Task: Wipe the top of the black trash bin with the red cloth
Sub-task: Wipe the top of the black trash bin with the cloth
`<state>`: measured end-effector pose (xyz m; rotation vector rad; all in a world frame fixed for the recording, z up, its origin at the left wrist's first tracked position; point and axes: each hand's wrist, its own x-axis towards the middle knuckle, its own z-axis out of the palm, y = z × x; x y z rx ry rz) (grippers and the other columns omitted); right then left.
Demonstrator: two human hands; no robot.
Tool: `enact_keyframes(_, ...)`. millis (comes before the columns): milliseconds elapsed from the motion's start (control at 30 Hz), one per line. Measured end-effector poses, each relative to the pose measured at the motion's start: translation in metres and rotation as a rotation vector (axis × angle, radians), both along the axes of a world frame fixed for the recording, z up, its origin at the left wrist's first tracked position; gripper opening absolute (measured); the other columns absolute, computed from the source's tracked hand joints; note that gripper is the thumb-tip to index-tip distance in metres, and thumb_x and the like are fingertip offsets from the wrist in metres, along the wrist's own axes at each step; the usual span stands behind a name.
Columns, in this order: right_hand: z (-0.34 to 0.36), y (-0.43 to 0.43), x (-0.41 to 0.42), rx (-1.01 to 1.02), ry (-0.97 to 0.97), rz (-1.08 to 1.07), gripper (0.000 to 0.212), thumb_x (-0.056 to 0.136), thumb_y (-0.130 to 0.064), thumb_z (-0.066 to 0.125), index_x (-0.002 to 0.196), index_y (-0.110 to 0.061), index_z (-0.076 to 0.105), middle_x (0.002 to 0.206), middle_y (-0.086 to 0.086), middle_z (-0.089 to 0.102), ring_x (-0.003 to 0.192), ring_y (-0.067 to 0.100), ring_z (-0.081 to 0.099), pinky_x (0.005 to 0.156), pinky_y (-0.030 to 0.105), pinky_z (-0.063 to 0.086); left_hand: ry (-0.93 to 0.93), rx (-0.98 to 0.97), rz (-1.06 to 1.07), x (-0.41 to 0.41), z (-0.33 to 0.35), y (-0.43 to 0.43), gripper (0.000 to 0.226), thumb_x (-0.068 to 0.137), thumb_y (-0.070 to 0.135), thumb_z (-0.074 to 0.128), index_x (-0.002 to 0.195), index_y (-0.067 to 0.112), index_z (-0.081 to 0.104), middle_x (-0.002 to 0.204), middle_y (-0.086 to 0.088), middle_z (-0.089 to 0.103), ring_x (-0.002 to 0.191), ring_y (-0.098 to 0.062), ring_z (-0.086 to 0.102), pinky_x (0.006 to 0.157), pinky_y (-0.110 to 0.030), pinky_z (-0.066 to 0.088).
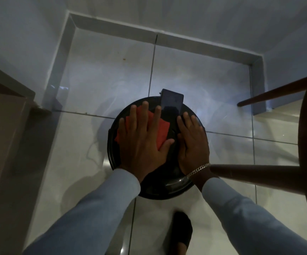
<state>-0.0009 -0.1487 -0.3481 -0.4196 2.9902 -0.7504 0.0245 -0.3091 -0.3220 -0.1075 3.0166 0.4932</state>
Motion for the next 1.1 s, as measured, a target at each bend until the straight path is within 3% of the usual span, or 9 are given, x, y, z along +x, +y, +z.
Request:
enact_keyframes(133, 0.000, 0.002, 0.000, -0.031, 0.013, -0.008, 0.050, 0.094, -0.018, 0.044, 0.143, -0.020, 0.034, 0.153, 0.010, 0.033, 0.143, 0.020, 0.014, 0.116, 0.048, 0.019, 0.025, -0.018, -0.182, -0.006, 0.003, -0.016, 0.073, 0.082, 0.059, 0.042, 0.143, 0.020, 0.034, 0.154, -0.012, 0.034, 0.143, -0.037, 0.024, 0.110, -0.057, 0.029)
enact_keyframes(267, 0.002, 0.000, 0.000, -0.036, 0.005, -0.001, 0.051, 0.093, -0.019, 0.045, 0.143, -0.023, 0.033, 0.153, 0.007, 0.032, 0.143, 0.021, 0.016, 0.115, 0.048, 0.021, 0.155, 0.099, -0.413, 0.007, 0.000, -0.036, 0.055, 0.081, 0.036, 0.050, 0.131, 0.014, 0.054, 0.145, -0.009, 0.049, 0.141, -0.031, 0.032, 0.110, -0.053, 0.032)
enact_keyframes(367, 0.001, 0.000, -0.001, -0.051, -0.005, -0.014, 0.052, 0.092, -0.020, 0.046, 0.143, -0.024, 0.033, 0.153, 0.004, 0.031, 0.144, 0.022, 0.018, 0.116, 0.049, 0.023, 0.271, 0.355, -0.262, -0.004, 0.008, -0.034, 0.039, 0.090, 0.023, 0.043, 0.120, 0.005, 0.060, 0.129, -0.015, 0.061, 0.132, -0.029, 0.046, 0.109, -0.046, 0.040)
enact_keyframes(433, 0.000, 0.001, -0.001, -0.051, -0.007, -0.019, 0.054, 0.092, -0.019, 0.047, 0.143, -0.026, 0.032, 0.153, 0.004, 0.031, 0.144, 0.022, 0.018, 0.116, 0.049, 0.021, 0.319, 0.444, -0.072, -0.018, 0.014, -0.025, 0.036, 0.092, 0.021, 0.043, 0.120, 0.004, 0.058, 0.127, -0.016, 0.060, 0.129, -0.026, 0.048, 0.113, -0.036, 0.035)
enact_keyframes(500, -0.001, 0.001, 0.000, -0.051, -0.015, -0.019, 0.057, 0.090, -0.018, 0.048, 0.144, -0.027, 0.030, 0.154, 0.004, 0.030, 0.145, 0.020, 0.017, 0.117, 0.046, 0.018, 0.259, 0.417, 0.047, -0.034, 0.014, -0.019, 0.037, 0.090, 0.025, 0.048, 0.121, 0.006, 0.054, 0.128, -0.016, 0.058, 0.127, -0.030, 0.048, 0.110, -0.035, 0.034)
enact_keyframes(633, -0.002, 0.002, -0.001, -0.050, -0.022, -0.021, 0.060, 0.089, -0.018, 0.046, 0.145, -0.030, 0.027, 0.155, 0.003, 0.029, 0.146, 0.017, 0.015, 0.117, 0.043, 0.015, 0.102, 0.386, -0.030, -0.044, 0.005, -0.026, 0.049, 0.081, 0.035, 0.059, 0.122, 0.011, 0.053, 0.126, -0.012, 0.060, 0.121, -0.030, 0.052, 0.107, -0.048, 0.040)
enact_keyframes(833, 0.004, -0.001, 0.000, -0.032, -0.027, -0.021, 0.060, 0.087, -0.020, 0.047, 0.143, -0.031, 0.028, 0.153, 0.006, 0.035, 0.144, 0.023, 0.023, 0.115, 0.046, 0.021, 0.116, 0.454, -0.140, -0.007, 0.000, -0.060, 0.065, 0.079, 0.037, 0.059, 0.137, 0.009, 0.045, 0.146, -0.010, 0.046, 0.138, -0.022, 0.038, 0.112, -0.044, 0.037)
enact_keyframes(1000, 0.005, -0.001, -0.002, -0.027, -0.021, -0.014, 0.051, 0.092, -0.022, 0.043, 0.141, -0.028, 0.032, 0.151, 0.009, 0.039, 0.142, 0.027, 0.027, 0.114, 0.049, 0.025, 0.157, 0.396, -0.012, 0.058, -0.007, -0.049, 0.068, 0.086, 0.036, 0.054, 0.143, 0.003, 0.033, 0.154, -0.015, 0.031, 0.144, -0.029, 0.024, 0.112, -0.053, 0.034)
enact_keyframes(1100, 0.006, -0.001, -0.002, -0.032, -0.022, -0.023, 0.049, 0.092, -0.020, 0.044, 0.140, -0.023, 0.036, 0.151, 0.010, 0.038, 0.142, 0.028, 0.027, 0.114, 0.050, 0.024, 0.175, 0.392, 0.056, 0.046, -0.006, -0.043, 0.065, 0.088, 0.037, 0.049, 0.141, 0.002, 0.036, 0.150, -0.017, 0.037, 0.142, -0.031, 0.030, 0.110, -0.055, 0.037)
